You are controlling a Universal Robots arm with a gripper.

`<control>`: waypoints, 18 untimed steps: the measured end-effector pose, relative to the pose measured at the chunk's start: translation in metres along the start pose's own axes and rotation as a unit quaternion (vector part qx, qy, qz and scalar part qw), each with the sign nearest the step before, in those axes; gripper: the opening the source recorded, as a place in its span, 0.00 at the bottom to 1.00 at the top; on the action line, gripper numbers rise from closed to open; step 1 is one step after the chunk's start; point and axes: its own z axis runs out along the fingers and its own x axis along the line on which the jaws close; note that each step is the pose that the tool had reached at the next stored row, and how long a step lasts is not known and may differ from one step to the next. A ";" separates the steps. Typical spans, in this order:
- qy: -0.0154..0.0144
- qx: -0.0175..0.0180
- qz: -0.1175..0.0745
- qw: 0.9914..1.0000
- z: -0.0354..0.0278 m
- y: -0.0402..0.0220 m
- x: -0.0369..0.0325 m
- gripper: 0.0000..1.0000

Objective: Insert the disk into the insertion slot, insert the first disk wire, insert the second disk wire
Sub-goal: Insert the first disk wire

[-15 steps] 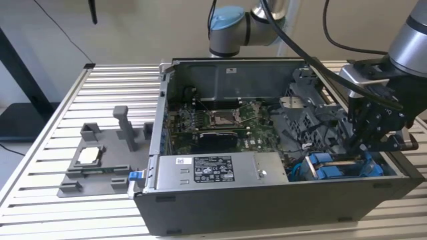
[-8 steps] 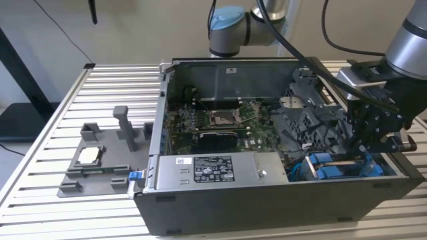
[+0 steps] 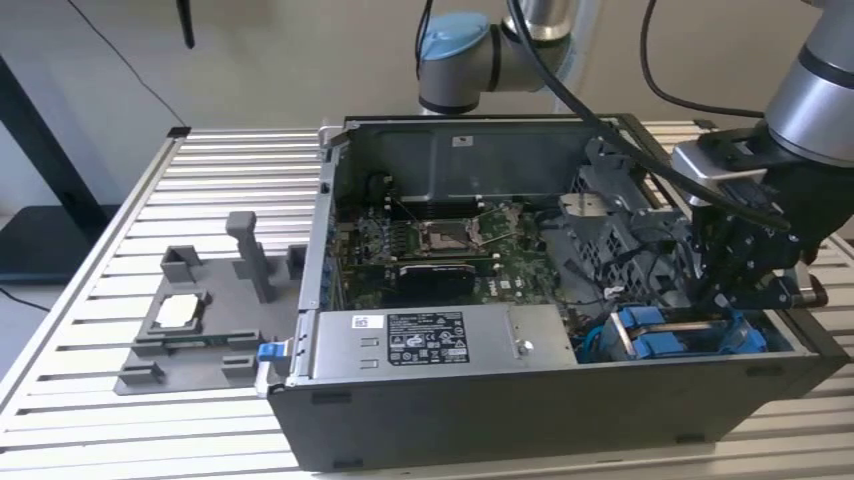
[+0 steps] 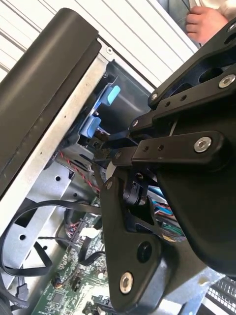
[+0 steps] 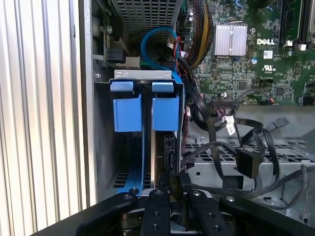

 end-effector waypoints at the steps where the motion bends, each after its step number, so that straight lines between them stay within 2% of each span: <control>1: 0.000 0.000 0.000 1.000 0.0000 0.0000 0.0000 0.20; 8: 0.000 0.000 0.000 1.000 0.0009 0.0000 0.0000 0.21; 9: 0.000 0.000 0.000 1.000 0.0008 0.0000 0.0000 0.27; 10: 0.000 0.000 0.000 1.000 -0.0001 0.0000 0.0000 0.27; 18: 0.000 0.000 0.000 1.000 -0.0227 -0.0012 -0.0007 0.27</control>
